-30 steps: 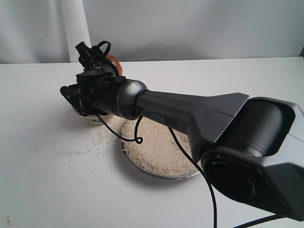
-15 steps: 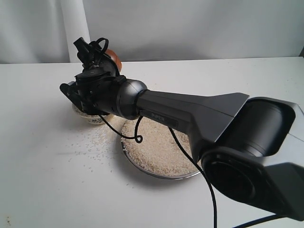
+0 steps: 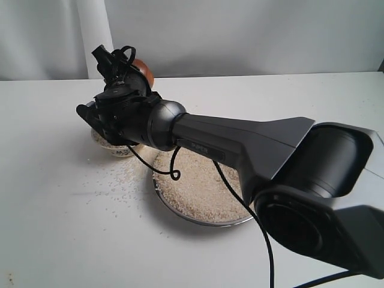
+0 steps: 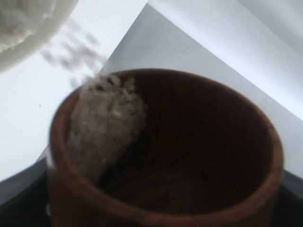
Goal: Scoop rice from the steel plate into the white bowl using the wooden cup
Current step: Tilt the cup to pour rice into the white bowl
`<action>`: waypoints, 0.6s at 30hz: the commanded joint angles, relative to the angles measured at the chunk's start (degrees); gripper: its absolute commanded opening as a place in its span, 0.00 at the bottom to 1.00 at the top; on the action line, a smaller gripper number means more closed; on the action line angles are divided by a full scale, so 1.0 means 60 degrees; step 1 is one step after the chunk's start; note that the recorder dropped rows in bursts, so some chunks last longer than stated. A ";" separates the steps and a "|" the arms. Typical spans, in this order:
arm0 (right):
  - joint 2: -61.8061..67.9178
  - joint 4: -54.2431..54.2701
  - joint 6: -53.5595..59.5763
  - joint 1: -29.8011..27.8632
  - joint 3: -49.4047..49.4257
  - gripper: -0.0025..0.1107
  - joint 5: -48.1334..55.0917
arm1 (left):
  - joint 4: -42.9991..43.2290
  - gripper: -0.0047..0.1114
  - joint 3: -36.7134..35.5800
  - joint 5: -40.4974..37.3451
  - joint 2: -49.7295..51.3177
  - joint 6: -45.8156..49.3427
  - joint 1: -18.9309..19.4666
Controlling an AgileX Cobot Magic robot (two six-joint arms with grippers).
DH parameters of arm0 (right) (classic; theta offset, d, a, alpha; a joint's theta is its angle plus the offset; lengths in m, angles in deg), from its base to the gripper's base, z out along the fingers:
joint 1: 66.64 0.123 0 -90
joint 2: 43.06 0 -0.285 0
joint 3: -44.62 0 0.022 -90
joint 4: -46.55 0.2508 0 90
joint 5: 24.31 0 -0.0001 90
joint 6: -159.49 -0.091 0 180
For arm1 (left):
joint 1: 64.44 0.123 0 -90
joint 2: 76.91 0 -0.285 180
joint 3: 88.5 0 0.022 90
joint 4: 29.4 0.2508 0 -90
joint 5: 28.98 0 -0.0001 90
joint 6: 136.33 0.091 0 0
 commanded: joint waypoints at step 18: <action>-0.0191 -0.1084 0.0608 -0.0010 -0.0064 0.02 -0.0216 | -0.0047 0.04 -0.0018 0.0065 0.0002 -0.0035 -0.0044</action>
